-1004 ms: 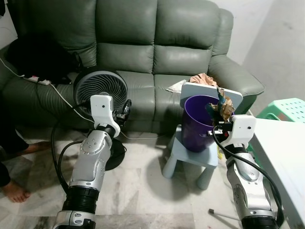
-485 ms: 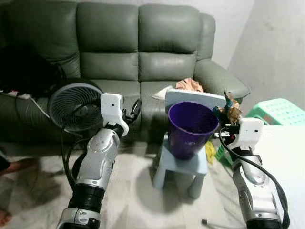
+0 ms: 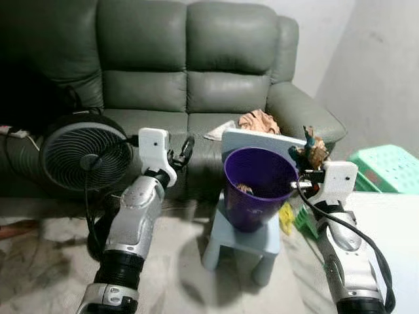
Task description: Picking trash to rubbish bin
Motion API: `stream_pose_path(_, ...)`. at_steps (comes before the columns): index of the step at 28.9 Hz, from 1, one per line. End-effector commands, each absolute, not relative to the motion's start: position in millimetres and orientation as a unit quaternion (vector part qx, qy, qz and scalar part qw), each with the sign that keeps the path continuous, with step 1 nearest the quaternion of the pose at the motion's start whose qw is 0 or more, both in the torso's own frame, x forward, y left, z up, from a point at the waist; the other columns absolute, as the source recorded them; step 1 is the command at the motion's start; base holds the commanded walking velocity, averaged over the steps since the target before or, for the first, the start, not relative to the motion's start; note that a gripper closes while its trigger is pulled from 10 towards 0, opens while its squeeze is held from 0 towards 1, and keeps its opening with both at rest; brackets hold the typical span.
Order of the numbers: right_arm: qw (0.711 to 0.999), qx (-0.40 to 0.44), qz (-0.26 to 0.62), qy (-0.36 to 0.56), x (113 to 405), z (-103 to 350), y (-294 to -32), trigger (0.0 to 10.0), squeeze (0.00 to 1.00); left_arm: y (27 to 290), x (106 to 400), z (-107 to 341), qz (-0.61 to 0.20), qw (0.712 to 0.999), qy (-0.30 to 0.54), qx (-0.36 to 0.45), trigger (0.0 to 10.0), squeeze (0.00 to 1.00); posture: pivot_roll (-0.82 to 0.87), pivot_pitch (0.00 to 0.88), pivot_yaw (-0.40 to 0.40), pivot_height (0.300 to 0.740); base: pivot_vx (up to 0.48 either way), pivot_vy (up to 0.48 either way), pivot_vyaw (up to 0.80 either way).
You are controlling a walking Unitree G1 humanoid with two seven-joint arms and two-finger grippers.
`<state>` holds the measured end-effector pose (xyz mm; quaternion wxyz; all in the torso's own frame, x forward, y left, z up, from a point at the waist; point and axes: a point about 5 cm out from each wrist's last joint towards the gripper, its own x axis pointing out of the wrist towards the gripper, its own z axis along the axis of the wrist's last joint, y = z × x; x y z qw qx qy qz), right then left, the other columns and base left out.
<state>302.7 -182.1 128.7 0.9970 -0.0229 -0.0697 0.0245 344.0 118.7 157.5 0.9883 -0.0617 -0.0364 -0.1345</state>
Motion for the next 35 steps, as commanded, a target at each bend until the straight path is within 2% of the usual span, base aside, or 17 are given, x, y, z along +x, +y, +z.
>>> stream_pose_path(1,0.996,-0.028,0.034,-0.081,305.5,134.8,-178.4,10.0,0.0,122.4,346.1,161.2,-0.129,0.989,-0.04,-0.058,10.0,0.0,-0.01,0.0,-0.085,0.74,0.461,0.0,0.8)
stream_pose_path(9,0.996,-0.026,0.034,-0.083,305.7,135.6,-178.6,10.0,0.0,121.2,345.9,161.5,-0.129,0.989,-0.042,-0.059,10.0,0.0,-0.01,0.0,-0.088,0.74,0.457,0.0,0.73)
stream_pose_path(12,0.996,-0.013,0.032,-0.084,305.5,135.8,-179.0,10.0,0.0,121.6,345.9,160.5,-0.127,0.989,-0.038,-0.063,10.0,0.0,-0.01,0.0,-0.088,0.74,0.403,0.0,0.0)
stream_pose_path(15,0.996,-0.016,0.032,-0.083,305.3,135.9,-179.9,10.0,0.0,121.9,346.1,159.7,-0.127,0.989,-0.035,-0.069,10.0,0.0,-0.01,0.0,-0.088,0.74,0.0,0.09,0.0)
stream_pose_path(23,0.996,-0.014,0.033,-0.082,304.3,135.2,-180.1,10.0,0.0,122.2,345.9,159.6,-0.126,0.989,-0.036,-0.062,10.0,0.0,-0.01,0.0,-0.088,0.74,0.075,0.401,0.0)
stream_pose_path(28,0.996,-0.015,0.031,-0.083,303.5,135.2,-180.1,10.0,0.0,121.9,345.7,158.1,-0.117,0.992,-0.036,-0.035,10.0,0.0,-0.01,0.0,-0.086,0.74,0.15,0.0,0.0)
stream_pose_path(35,0.996,-0.028,0.029,-0.076,304.3,134.3,-181.6,10.0,0.0,119.5,343.0,159.5,-0.128,0.99,-0.048,-0.037,10.0,0.0,-0.01,0.0,-0.093,0.74,0.0,0.0,0.0)
